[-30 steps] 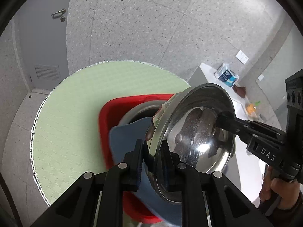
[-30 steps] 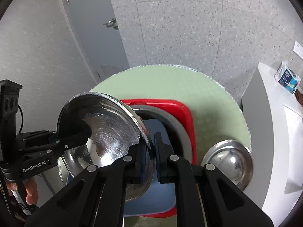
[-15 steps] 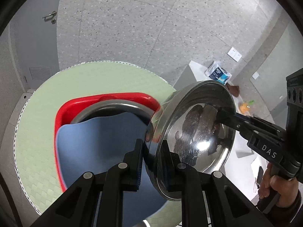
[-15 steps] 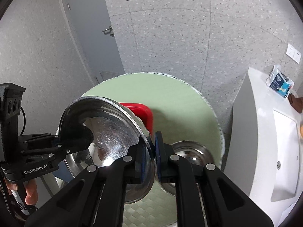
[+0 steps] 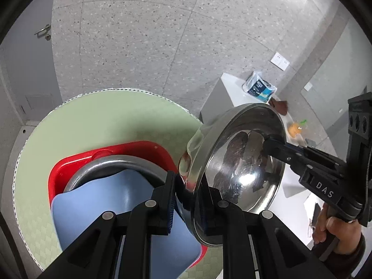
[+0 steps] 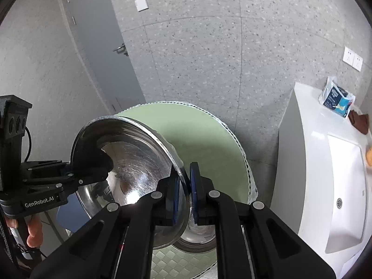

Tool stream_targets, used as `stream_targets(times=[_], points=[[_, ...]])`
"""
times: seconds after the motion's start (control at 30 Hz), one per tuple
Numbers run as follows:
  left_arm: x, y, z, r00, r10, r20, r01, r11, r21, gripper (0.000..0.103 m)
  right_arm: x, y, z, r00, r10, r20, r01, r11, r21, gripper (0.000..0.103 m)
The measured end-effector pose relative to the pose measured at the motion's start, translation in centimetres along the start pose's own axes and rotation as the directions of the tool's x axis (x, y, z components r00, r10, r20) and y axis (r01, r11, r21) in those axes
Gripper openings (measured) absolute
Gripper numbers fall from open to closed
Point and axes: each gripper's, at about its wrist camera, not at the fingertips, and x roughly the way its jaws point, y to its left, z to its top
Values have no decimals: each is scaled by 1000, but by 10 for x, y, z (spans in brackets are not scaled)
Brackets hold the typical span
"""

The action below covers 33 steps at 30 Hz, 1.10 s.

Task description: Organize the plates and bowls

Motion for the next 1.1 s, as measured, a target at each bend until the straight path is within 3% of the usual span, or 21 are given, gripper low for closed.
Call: stream_targets(times=[0.17, 0.43, 0.7, 0.9, 1.1], points=[[1, 25, -2, 1000, 14, -18, -15, 999, -29, 13, 10, 8, 2, 1000, 12, -24, -12, 1000, 1, 8], [-10, 77, -24, 997, 66, -48, -71, 989, -127, 13, 49, 61, -7, 993, 69, -93, -77, 993, -86, 8], [-25, 77, -24, 996, 73, -45, -79, 986, -144, 13, 58, 82, -13, 990, 81, -116, -94, 989, -110, 8], [-12, 50, -4, 997, 71, -34, -73, 993, -90, 13, 44, 55, 3, 995, 42, -85, -51, 993, -106, 8], [45, 16, 32, 993, 104, -62, -109, 992, -70, 13, 60, -4, 34, 995, 36, -88, -44, 995, -92, 9]])
